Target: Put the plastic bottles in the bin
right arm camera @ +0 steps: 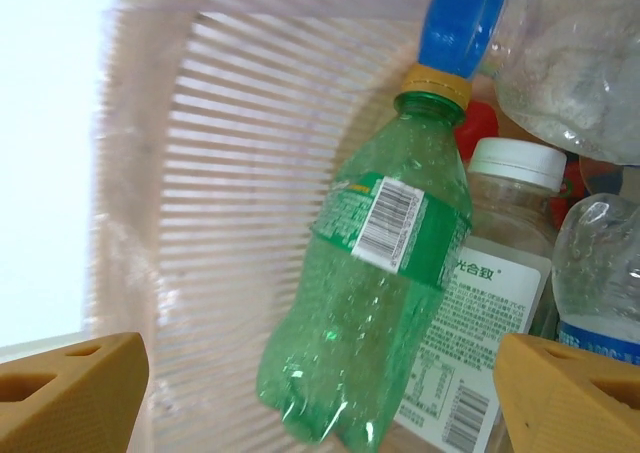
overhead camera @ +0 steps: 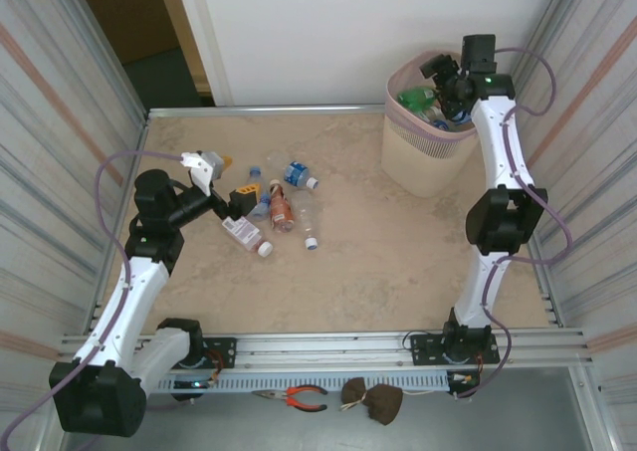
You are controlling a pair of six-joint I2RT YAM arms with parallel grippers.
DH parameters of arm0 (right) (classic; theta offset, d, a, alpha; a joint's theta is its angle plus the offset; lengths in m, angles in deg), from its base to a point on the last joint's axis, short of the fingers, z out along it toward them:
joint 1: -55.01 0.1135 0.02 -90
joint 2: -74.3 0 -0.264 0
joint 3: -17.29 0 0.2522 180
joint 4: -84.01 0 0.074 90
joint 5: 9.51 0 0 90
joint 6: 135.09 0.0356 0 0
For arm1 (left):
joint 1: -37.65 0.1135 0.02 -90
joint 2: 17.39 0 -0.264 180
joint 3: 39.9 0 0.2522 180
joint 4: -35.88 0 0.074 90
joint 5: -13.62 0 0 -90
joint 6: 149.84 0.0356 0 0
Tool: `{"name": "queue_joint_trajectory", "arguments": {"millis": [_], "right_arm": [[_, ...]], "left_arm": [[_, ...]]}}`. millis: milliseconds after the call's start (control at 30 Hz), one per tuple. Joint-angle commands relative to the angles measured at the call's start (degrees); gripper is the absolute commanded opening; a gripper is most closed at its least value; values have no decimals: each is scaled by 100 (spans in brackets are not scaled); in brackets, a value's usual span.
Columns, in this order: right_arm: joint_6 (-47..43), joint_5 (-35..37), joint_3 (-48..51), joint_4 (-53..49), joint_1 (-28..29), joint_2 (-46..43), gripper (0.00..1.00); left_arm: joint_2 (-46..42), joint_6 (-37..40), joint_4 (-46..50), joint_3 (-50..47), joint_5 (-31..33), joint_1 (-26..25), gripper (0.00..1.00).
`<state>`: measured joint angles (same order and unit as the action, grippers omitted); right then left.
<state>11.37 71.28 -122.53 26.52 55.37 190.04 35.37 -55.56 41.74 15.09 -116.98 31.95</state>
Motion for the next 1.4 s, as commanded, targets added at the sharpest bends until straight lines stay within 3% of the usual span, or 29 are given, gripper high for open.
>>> {"name": "queue_joint_trajectory", "arguments": {"millis": [0, 400, 567, 867, 1133, 1367], "right_arm": [[-255, 192, -151, -196, 13, -373, 87], [-1443, 556, -90, -516, 518, -1019, 82], [-1744, 587, -7, -642, 901, -1319, 82], [-2299, 1012, 665, -715, 1909, -1910, 81], [-2595, 1683, 1208, -1020, 3013, -1980, 78], [-2566, 1764, 1693, -1059, 3787, -1758, 75]], "left_arm": [[-86, 74, -71, 105, -5, 42, 99], [2, 28, -23, 152, 42, 41, 99], [64, 43, 194, 226, 366, 42, 99], [198, 82, 728, 433, 1145, 46, 98], [259, 82, 727, 410, 1137, 49, 99], [325, 74, 756, 430, 1099, 58, 99]]}}
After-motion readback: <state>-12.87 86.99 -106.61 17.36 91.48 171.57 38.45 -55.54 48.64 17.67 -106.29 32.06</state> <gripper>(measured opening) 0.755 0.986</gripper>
